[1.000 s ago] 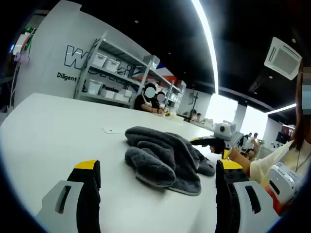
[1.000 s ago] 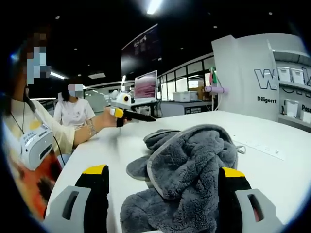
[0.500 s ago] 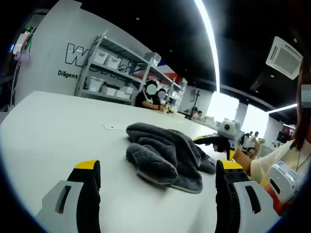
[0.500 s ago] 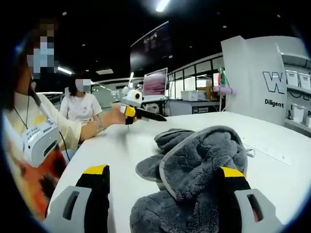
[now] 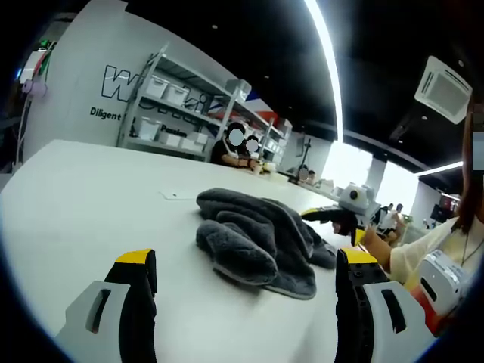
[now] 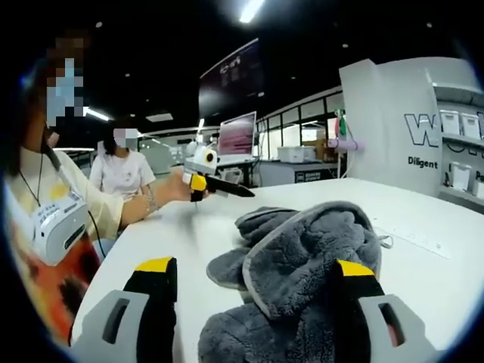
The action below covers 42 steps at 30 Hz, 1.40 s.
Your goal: Fold the towel on the table until its edges align and the towel forms a compact rectangular stack.
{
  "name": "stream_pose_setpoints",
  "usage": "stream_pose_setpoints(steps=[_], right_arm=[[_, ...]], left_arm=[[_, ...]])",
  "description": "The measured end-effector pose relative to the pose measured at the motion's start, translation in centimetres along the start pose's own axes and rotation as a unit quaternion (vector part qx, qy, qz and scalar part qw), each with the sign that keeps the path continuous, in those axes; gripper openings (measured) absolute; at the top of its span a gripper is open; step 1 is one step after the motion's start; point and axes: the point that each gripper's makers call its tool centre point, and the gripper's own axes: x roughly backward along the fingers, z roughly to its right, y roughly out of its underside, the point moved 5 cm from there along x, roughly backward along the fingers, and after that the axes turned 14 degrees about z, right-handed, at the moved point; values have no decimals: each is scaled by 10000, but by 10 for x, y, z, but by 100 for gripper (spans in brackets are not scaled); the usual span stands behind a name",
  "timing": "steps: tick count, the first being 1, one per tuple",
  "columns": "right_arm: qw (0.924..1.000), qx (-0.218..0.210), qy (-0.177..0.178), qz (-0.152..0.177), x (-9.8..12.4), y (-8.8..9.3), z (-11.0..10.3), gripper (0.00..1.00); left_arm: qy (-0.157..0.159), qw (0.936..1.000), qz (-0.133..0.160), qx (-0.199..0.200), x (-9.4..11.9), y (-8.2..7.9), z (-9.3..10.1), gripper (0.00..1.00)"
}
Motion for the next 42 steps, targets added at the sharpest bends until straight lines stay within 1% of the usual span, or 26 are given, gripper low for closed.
stream_pose_setpoints(steps=[4, 11, 16, 18, 21, 24, 27, 31, 32, 38, 40, 42], right_arm=[[9999, 65, 68, 43, 0, -2, 2, 80], [9997, 171, 145, 80, 1, -4, 5, 72], [9991, 295, 267, 138, 3, -6, 9, 65], [9989, 292, 319, 179, 3, -7, 11, 61], [9986, 310, 376, 218, 5, -8, 13, 51], [9981, 354, 441, 232, 6, -9, 15, 46], [9968, 569, 529, 192, 7, -10, 17, 42], [9969, 684, 320, 213, 6, -11, 10, 35], [9966, 775, 217, 173, 5, -11, 6, 33], [9922, 1226, -152, -160, -2, 0, -8, 27], [9890, 1424, -261, -301, -3, 4, -10, 25], [9857, 1596, -295, -455, -4, 9, -12, 24]], left_arm=[[0, 10000, -15, 12, 0, 0, -1, 97], [20, 10000, -37, -2, 0, 1, 1, 96], [-22, 9999, -4, -107, 1, -3, 0, 95], [-16, 9999, 11, -104, 1, -3, 0, 95], [55, 10000, -1, -28, 1, -3, 3, 95], [79, 10000, 24, -9, 0, -3, 4, 95], [54, 9999, -35, -95, 0, -3, 4, 95], [54, 9999, -105, -123, 0, -1, 3, 95], [68, 9998, -123, -103, 0, -1, 4, 95], [64, 9998, -168, -81, -1, 2, 5, 95], [58, 9998, -177, -86, -1, 2, 5, 95], [56, 9998, -187, -85, -1, 3, 6, 95]])
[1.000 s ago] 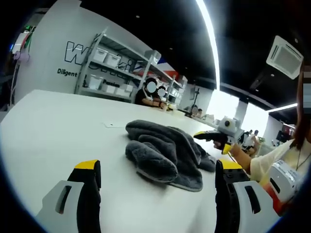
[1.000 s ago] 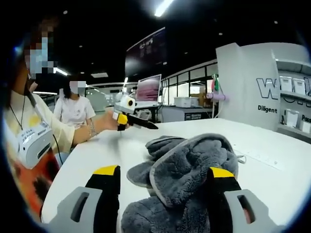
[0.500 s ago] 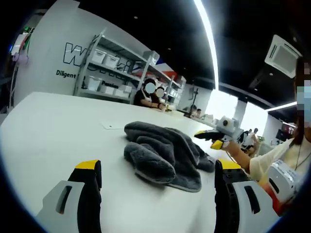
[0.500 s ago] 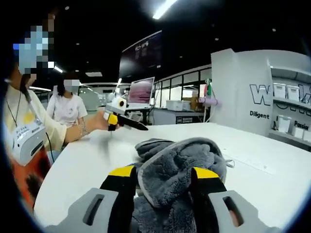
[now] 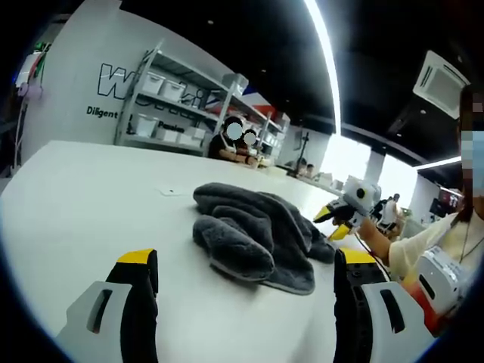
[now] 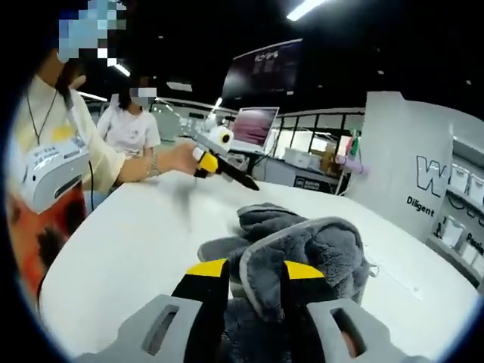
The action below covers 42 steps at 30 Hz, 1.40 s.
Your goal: Fold the towel on the table until its edges align and the towel forms a compact rectangular stack.
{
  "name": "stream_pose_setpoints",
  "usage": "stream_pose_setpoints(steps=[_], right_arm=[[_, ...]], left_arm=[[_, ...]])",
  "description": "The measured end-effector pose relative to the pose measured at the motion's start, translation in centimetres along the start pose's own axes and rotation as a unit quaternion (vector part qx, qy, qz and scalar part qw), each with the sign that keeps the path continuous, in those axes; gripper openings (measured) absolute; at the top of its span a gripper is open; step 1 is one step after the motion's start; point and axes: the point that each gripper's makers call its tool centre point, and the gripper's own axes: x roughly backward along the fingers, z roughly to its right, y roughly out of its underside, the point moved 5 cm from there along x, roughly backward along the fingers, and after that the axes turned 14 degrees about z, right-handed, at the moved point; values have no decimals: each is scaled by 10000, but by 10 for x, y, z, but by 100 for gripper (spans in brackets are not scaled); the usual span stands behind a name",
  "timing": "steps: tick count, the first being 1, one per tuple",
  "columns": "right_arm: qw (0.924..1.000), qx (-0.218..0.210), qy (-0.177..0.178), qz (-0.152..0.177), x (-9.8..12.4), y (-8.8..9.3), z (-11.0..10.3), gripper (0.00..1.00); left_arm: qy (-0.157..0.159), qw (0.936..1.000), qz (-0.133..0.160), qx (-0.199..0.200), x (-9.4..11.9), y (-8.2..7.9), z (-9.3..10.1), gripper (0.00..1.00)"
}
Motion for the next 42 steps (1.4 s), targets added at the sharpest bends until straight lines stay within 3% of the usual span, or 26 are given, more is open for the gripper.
stream_pose_setpoints(steps=[7, 17, 25, 32, 42], right_arm=[[9986, 337, -42, -417, -10, 13, -6, 22], [9931, 905, -23, -752, -20, 25, -11, 16], [9819, 1585, 133, -1025, -21, 31, -3, 8], [9830, 1591, 116, -907, -22, 30, -2, 3], [9779, 1934, 626, -481, -17, 6, 11, 1]], left_arm=[[-3, 10000, -41, 16, -1, 2, 1, 95], [13, 9999, -124, 62, -2, 4, 0, 95], [-6, 9999, -142, 62, -2, 4, -2, 94], [-32, 9998, -181, 64, -2, 5, -3, 94], [-55, 9997, -210, 63, -2, 8, -2, 94]])
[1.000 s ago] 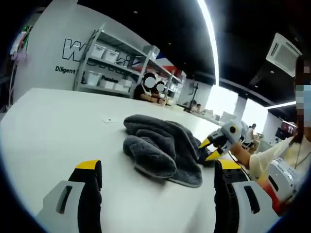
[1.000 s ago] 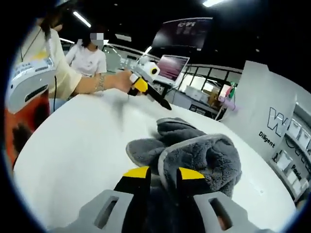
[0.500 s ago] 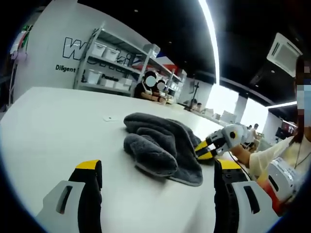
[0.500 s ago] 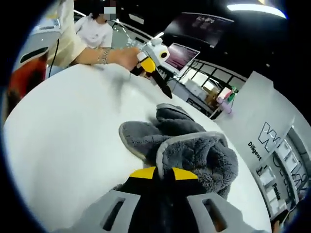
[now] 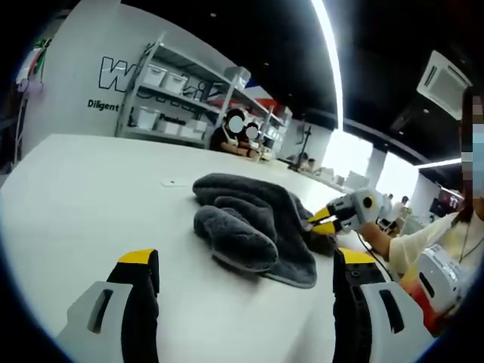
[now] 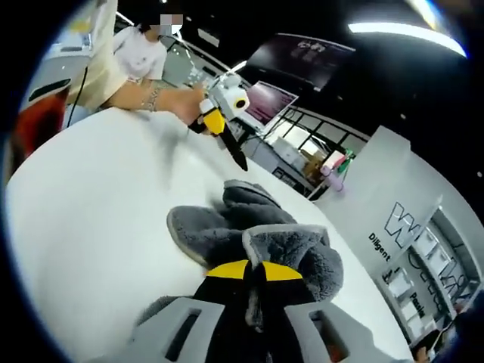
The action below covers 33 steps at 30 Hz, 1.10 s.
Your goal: Fold the towel on the table until its edges align and the towel forms a compact rectangular stack.
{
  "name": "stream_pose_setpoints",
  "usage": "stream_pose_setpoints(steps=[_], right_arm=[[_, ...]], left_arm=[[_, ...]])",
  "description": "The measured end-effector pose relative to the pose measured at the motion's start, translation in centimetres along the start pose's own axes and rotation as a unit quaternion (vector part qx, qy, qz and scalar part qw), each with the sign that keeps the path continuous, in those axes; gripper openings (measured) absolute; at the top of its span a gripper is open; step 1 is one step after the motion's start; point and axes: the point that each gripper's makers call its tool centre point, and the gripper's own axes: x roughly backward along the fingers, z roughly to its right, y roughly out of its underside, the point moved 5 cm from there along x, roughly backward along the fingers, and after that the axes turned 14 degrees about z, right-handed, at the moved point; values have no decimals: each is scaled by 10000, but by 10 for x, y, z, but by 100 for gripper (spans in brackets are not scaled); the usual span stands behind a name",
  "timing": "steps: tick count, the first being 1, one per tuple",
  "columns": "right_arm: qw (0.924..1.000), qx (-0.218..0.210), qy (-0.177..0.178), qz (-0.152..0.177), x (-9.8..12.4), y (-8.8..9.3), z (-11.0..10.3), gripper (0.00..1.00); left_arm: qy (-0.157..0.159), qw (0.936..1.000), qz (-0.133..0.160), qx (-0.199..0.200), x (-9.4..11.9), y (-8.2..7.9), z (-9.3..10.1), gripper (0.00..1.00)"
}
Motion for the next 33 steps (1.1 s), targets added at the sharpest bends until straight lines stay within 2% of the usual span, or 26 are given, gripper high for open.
stream_pose_setpoints(steps=[5, 9, 12, 16, 28, 33], right_arm=[[9980, 130, 590, 167, 10, -7, 22, 0], [9931, 133, 1135, 277, 22, -11, 42, 0], [9895, 188, 1408, 276, 30, -12, 53, 0], [9817, 232, 1871, 268, 44, -11, 71, 0], [9672, 187, 2534, 59, 68, 1, 97, 0], [9654, 62, 2608, 46, 71, 4, 101, 0]], left_arm=[[2, 10000, 5, -3, 0, 1, 1, 94], [-3, 10000, -3, 6, 0, -1, -2, 94], [4, 10000, 2, 16, 0, -1, -3, 94], [7, 10000, 19, 17, 0, -2, -3, 94], [27, 10000, 63, 19, 1, -4, -1, 94], [26, 10000, 61, 13, 1, -4, 1, 94]])
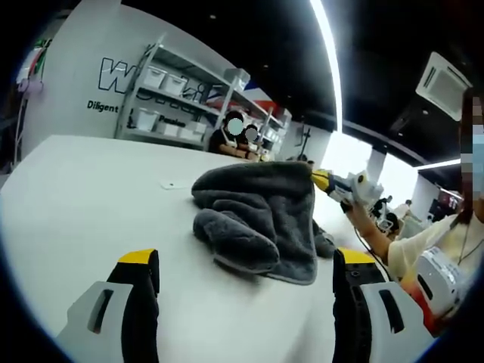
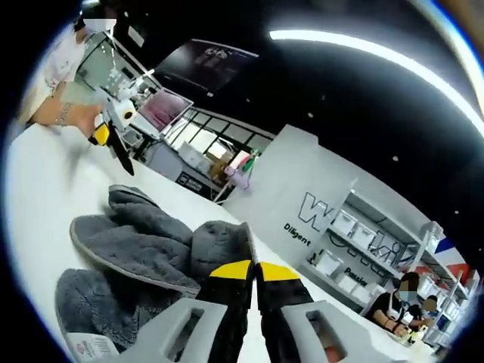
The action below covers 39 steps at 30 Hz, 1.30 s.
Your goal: Fold the towel on the table until its edges align and the towel forms a compact rectangular stack.
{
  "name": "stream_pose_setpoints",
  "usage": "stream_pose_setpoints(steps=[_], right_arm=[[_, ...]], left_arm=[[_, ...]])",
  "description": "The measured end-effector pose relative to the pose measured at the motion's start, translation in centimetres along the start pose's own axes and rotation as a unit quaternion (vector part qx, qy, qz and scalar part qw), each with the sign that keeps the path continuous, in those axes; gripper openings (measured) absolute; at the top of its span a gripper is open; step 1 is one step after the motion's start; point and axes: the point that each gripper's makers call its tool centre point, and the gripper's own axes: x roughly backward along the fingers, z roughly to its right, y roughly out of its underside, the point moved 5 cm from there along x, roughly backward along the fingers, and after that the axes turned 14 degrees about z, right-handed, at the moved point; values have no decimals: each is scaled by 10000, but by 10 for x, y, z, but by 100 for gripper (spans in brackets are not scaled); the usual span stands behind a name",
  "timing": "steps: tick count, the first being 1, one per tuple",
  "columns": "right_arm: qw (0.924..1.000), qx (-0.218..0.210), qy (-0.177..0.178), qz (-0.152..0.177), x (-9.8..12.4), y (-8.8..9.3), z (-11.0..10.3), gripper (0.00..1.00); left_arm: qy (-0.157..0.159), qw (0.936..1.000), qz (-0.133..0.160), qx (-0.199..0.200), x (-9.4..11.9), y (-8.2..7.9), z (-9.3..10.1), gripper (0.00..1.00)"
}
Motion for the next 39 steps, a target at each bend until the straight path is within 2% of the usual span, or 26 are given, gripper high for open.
stream_pose_setpoints(steps=[10, 14, 18, 23, 30, 39], right_arm=[[9999, -123, 34, -57, 0, 3, 0, 0], [9992, -368, 136, 98, 0, -1, 0, 0], [9992, -342, 89, 168, -3, -8, -5, 0], [9986, -156, 4, 501, -14, -34, -4, 0], [9952, 131, -284, 929, -48, -72, -4, 0], [9902, 114, -539, 1286, -98, -99, -10, 0]], left_arm=[[14, 10000, -14, -25, 0, 0, 2, 94], [21, 10000, 0, -22, 1, -2, 2, 94], [65, 10000, 32, -35, 2, -4, 7, 94], [120, 9998, 77, -98, 2, -7, 12, 94], [87, 9998, 94, -156, 4, -10, 10, 94], [47, 9998, 45, -184, 4, -8, 9, 94]])
